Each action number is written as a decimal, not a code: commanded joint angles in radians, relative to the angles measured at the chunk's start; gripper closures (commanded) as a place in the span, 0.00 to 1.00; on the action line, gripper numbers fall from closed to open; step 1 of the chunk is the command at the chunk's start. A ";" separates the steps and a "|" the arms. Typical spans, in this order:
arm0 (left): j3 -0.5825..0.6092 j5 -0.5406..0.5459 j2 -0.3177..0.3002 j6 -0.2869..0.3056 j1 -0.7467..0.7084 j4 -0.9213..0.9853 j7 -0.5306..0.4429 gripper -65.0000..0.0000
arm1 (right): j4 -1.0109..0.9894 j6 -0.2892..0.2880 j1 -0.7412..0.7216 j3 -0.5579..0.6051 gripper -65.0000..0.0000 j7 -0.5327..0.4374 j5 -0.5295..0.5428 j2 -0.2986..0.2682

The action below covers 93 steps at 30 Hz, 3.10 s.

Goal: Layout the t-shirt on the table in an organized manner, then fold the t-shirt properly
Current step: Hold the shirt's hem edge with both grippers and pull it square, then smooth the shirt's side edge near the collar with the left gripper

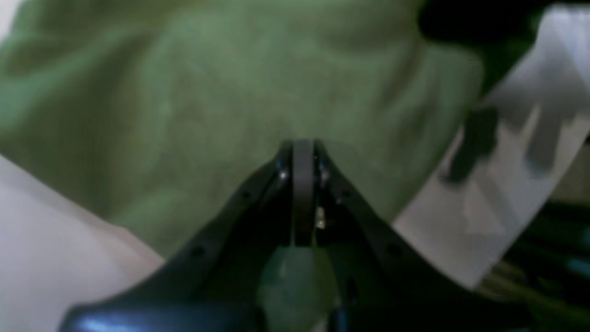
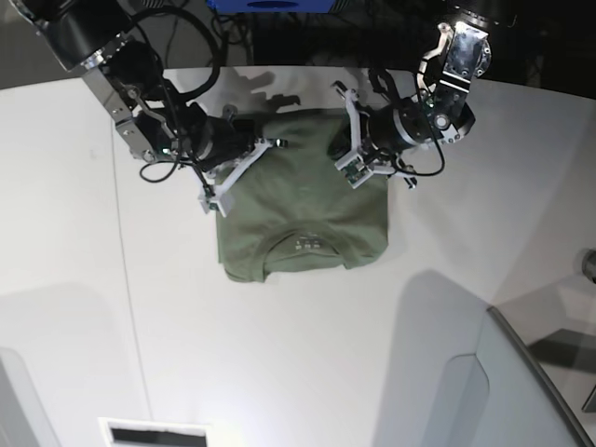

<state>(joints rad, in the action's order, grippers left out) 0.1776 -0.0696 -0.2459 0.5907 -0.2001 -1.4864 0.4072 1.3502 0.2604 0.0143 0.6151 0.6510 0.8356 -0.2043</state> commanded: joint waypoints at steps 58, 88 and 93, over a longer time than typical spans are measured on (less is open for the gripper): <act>-0.054 -0.177 -0.002 -0.007 0.190 0.077 -0.044 1.00 | 0.061 0.035 0.095 -0.128 1.00 -0.009 -0.035 -0.021; -0.128 -0.187 0.070 -0.007 0.413 0.274 -0.046 1.00 | 0.061 0.035 0.095 -0.128 1.00 -0.009 -0.035 -0.028; -0.125 -0.187 0.059 -0.007 0.399 0.281 -0.043 1.00 | 0.058 0.035 0.085 -0.125 1.00 -0.009 -0.035 -0.028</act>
<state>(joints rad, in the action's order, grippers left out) 0.0559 -0.2649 -0.1829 0.5827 0.1841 -1.1931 0.3801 1.4117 0.2649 0.1032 0.4908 0.6434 0.8341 -0.2234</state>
